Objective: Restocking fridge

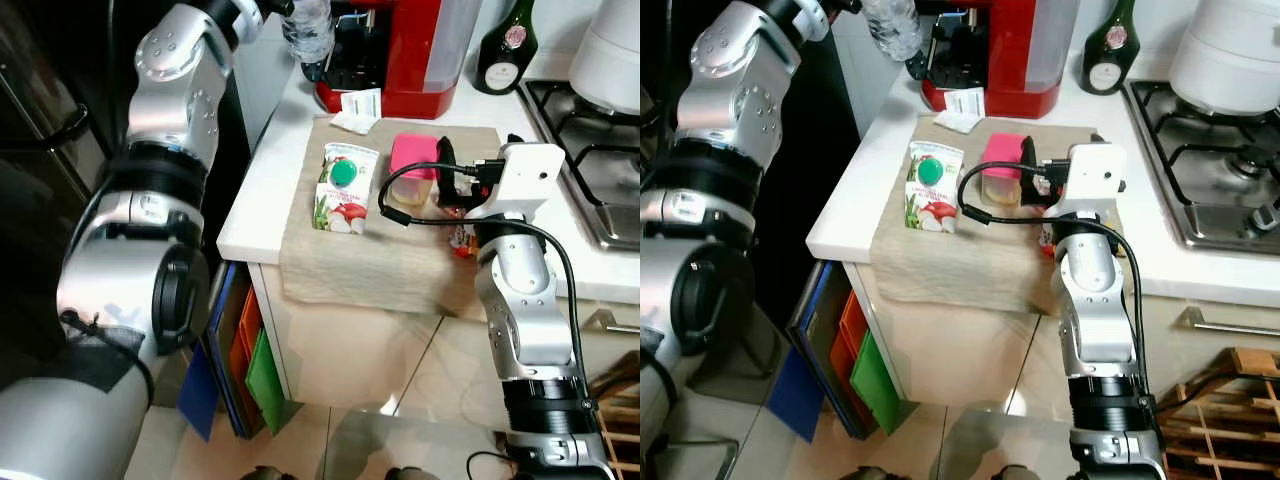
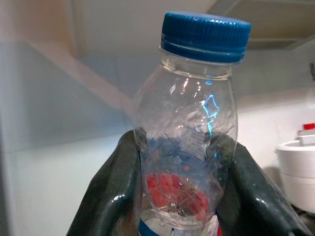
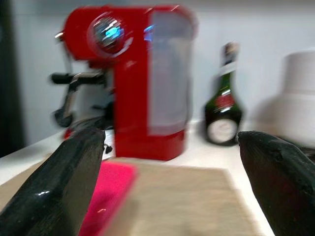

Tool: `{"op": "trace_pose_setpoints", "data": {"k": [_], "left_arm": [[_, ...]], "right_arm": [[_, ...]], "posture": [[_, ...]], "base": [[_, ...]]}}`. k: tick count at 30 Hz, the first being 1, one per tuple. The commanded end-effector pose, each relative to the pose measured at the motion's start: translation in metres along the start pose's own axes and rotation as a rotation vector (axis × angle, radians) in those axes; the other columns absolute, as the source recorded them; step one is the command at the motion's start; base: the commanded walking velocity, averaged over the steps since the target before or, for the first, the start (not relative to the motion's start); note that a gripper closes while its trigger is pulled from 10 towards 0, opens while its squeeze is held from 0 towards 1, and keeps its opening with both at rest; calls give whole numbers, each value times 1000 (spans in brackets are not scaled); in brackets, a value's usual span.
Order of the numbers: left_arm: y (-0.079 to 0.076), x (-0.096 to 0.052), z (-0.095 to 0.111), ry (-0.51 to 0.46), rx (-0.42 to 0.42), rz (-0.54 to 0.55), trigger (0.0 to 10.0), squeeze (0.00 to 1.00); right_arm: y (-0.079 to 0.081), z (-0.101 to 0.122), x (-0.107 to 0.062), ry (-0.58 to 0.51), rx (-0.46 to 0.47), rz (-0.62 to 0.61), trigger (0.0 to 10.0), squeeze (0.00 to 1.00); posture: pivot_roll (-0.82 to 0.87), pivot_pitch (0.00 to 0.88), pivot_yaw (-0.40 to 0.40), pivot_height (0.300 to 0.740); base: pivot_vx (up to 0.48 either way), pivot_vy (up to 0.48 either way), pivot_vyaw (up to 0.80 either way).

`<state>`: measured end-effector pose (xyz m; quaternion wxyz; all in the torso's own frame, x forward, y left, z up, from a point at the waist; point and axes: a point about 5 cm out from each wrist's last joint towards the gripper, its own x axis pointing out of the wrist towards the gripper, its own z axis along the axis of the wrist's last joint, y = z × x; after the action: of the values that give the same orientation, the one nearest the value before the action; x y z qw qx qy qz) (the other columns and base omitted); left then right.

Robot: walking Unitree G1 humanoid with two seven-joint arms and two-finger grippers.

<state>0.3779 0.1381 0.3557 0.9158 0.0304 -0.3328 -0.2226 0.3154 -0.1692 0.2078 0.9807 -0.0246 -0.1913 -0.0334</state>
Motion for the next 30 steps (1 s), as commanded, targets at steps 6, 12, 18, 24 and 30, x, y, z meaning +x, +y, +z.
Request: {"op": "trace_pose_setpoints", "data": {"k": [6,12,18,24,30], "left_arm": [[-6,-24,10,-54,22,34,10000,0],[-17,-36,-1,-10,24,63,10000,0],[-20,-41,-5,16,-2,80,10000,0],[-24,-41,-6,26,-2,68,10000,0],[-26,-40,-5,30,-5,59,10000,0]], "right_arm": [[-17,22,2,-101,-43,-70,10000,0],[-13,21,6,-95,-59,-42,10000,0],[-7,17,4,-76,-55,-21,10000,0],[-5,15,3,-68,-53,-15,10000,0],[-4,13,1,-58,-51,-17,10000,0]], "posture": [[-89,0,47,740],[-88,0,29,740],[-95,0,28,740],[-98,0,33,740],[-99,0,37,740]], "base": [[0,0,0],[-83,0,0],[-253,0,0],[-264,0,0],[-328,0,0]]}}
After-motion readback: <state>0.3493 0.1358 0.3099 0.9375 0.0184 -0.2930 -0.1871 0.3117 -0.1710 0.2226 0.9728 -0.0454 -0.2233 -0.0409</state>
